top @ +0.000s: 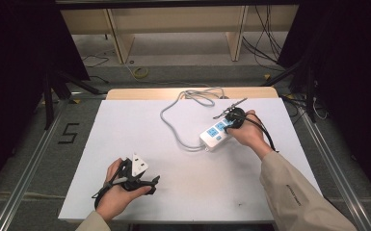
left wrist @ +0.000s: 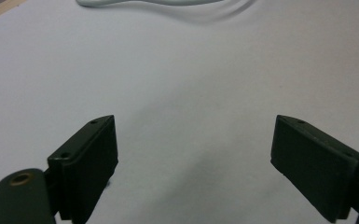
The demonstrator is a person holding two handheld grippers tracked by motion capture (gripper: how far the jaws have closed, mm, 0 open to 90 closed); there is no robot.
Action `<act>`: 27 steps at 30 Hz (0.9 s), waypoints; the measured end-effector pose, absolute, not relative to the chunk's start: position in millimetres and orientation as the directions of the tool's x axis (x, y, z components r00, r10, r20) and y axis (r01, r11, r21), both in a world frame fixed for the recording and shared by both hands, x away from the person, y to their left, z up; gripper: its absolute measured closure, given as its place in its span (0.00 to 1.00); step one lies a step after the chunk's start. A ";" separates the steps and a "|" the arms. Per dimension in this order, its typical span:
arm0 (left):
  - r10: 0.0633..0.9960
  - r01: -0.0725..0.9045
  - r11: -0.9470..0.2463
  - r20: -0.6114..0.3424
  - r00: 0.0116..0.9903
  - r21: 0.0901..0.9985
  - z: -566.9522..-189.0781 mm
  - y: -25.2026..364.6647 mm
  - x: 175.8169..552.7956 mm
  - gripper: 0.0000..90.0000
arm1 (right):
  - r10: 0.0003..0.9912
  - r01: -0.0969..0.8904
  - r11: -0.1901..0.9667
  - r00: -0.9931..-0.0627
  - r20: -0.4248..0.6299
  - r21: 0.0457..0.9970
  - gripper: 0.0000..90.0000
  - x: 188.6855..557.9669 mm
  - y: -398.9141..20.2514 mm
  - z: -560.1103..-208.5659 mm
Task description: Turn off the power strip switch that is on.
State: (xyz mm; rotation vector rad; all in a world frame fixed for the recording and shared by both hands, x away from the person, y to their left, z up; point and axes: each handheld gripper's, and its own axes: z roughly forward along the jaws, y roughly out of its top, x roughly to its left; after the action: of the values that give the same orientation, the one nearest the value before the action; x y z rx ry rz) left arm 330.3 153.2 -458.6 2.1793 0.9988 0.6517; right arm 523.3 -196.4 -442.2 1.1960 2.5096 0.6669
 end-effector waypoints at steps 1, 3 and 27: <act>0.792 0.472 -0.503 0.167 0.587 0.724 -458.5 153.2 330.2 0.16 | 0.785 0.655 0.548 -0.617 -0.051 0.520 1.00 523.5 -196.7 -442.2; 0.792 0.471 -0.502 0.167 0.587 0.726 -458.5 153.1 330.2 0.16 | 0.785 0.656 0.548 -0.618 -0.048 0.519 1.00 523.8 -196.8 -442.0; 0.795 0.472 -0.498 0.164 0.584 0.727 -458.8 152.8 330.9 0.16 | 0.784 0.653 0.552 -0.618 -0.057 0.519 1.00 522.8 -195.8 -442.0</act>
State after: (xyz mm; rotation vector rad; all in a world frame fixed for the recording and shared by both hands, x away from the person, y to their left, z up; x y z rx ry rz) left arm 330.9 152.8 -458.8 2.1740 1.0025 0.6518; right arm 522.8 -195.8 -442.0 1.1923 2.5078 0.6659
